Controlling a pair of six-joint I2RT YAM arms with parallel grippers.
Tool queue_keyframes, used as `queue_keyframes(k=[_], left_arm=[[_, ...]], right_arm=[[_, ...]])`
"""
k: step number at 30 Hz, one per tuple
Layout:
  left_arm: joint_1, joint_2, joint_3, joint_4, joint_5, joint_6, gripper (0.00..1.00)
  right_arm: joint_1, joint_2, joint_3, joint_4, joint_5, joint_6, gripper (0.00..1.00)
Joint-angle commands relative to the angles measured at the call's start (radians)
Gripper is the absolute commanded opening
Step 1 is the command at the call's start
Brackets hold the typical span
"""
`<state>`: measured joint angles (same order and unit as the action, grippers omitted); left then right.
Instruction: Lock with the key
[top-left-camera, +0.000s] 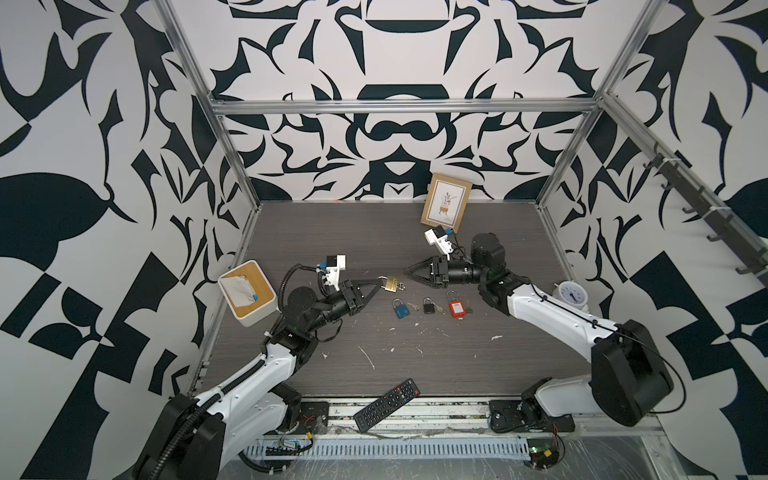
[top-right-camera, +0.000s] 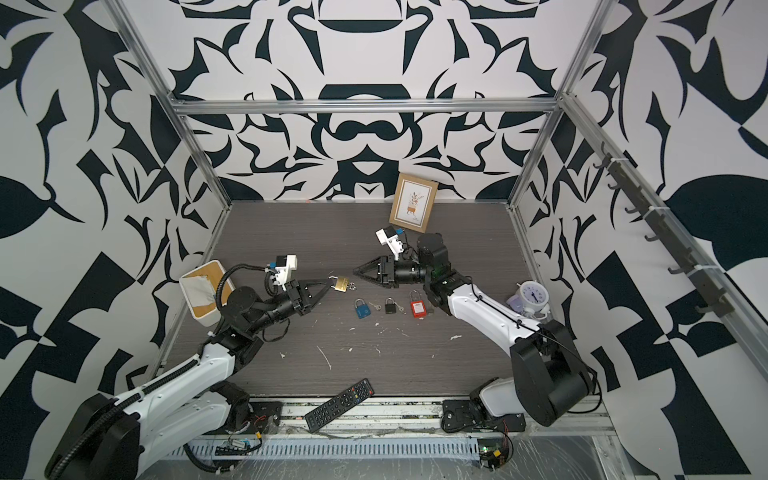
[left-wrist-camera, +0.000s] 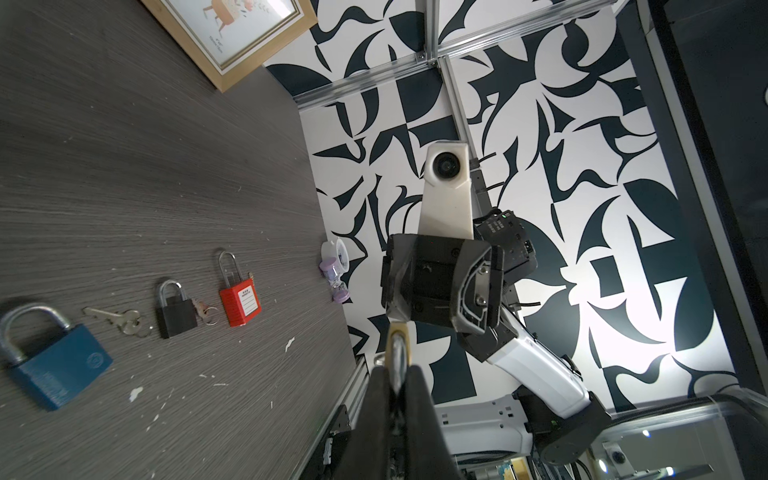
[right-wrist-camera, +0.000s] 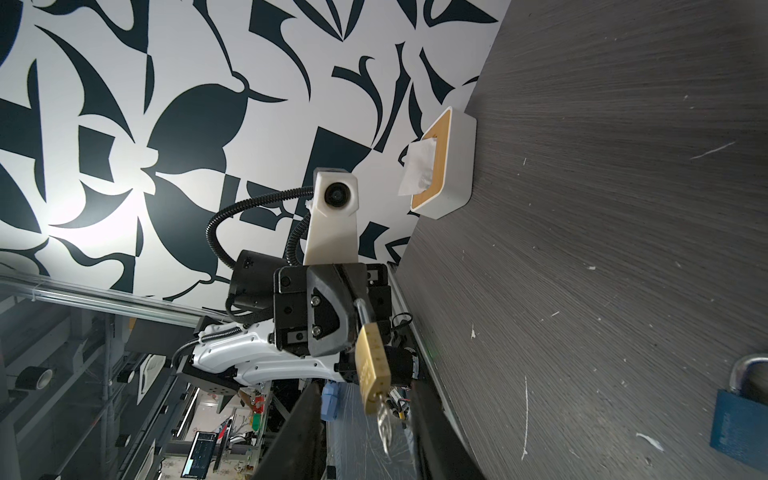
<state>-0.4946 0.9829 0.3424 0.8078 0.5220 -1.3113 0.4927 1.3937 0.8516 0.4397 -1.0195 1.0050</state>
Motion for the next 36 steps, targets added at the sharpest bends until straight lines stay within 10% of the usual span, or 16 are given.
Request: queue_keyframes(k=[1, 13, 36], left_arm=[[0.005, -0.01, 0.017, 0.087, 0.001, -0.017, 0.0], [0.005, 0.007, 0.02, 0.114, 0.002, -0.038, 0.0], [0.022, 0.03, -0.001, 0.146, -0.005, -0.104, 0.0]], right_arm=[[0.004, -0.012, -0.012, 0.058, 0.002, 0.021, 0.38], [0.021, 0.006, -0.062, 0.276, -0.015, 0.145, 0.34], [0.061, -0.008, -0.045, 0.149, -0.019, 0.036, 0.21]])
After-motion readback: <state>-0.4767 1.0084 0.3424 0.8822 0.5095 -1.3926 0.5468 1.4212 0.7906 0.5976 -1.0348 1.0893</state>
